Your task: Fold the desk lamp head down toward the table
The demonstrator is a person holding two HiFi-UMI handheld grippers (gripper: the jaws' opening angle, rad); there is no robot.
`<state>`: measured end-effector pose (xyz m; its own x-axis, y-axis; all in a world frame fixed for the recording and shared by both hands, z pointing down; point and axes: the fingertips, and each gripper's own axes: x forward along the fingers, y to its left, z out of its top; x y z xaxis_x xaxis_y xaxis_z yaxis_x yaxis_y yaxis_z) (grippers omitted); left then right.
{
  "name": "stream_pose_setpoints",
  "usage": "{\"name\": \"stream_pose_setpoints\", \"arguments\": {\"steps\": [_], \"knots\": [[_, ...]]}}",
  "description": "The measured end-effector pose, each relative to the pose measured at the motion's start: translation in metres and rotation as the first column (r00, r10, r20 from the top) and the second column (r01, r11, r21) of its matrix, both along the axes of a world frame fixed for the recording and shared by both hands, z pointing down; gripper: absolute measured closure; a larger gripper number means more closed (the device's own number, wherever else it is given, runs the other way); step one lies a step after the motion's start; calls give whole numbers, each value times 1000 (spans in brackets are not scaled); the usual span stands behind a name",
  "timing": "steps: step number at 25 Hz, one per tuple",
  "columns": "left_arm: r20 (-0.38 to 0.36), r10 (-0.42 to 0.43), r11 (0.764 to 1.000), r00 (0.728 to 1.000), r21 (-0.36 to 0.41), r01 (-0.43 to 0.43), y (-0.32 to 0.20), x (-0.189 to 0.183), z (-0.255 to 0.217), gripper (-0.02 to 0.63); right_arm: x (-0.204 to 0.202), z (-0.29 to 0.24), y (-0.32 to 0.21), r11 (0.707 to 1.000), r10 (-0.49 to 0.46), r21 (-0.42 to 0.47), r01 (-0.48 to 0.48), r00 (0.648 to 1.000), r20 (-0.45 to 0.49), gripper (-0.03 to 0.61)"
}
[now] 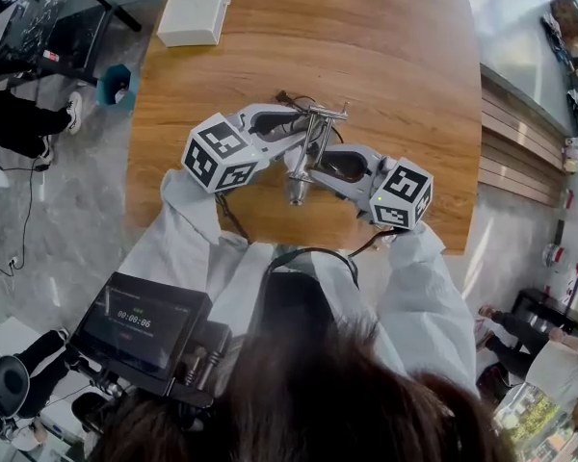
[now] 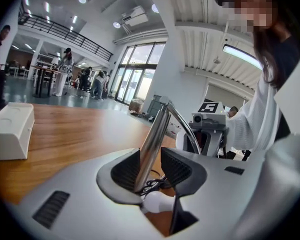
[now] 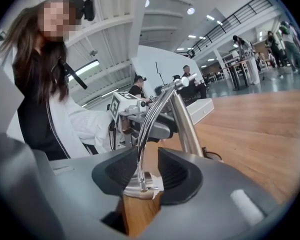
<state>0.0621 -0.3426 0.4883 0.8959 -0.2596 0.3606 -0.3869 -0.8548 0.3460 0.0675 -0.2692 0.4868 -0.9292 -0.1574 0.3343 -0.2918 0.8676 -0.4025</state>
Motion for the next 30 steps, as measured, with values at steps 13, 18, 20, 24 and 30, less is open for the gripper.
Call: {"name": "stream_pose_setpoints", "arguments": {"steps": [13,18,20,24,30], "knots": [[-30,-520,848,853,96,521,23,-52,-80,486,38,-71,5,876,466,95,-473,881,89,472],[-65,-493,849,867,180,496,36,-28,-120,515,35,-110,-3,781,572,231,-580,813,109,559],[-91,-508,833,857,200,515,37,-25,-131,548,34,-125,-6,733,607,292,-615,784,127,577],[-108,-531,811,840,224,541,41,-22,-142,611,33,-142,-4,687,633,346,-639,760,148,577],[-73,-524,809,849,271,522,46,-14,-143,612,37,-150,-2,666,650,357,-655,745,154,577]]}}
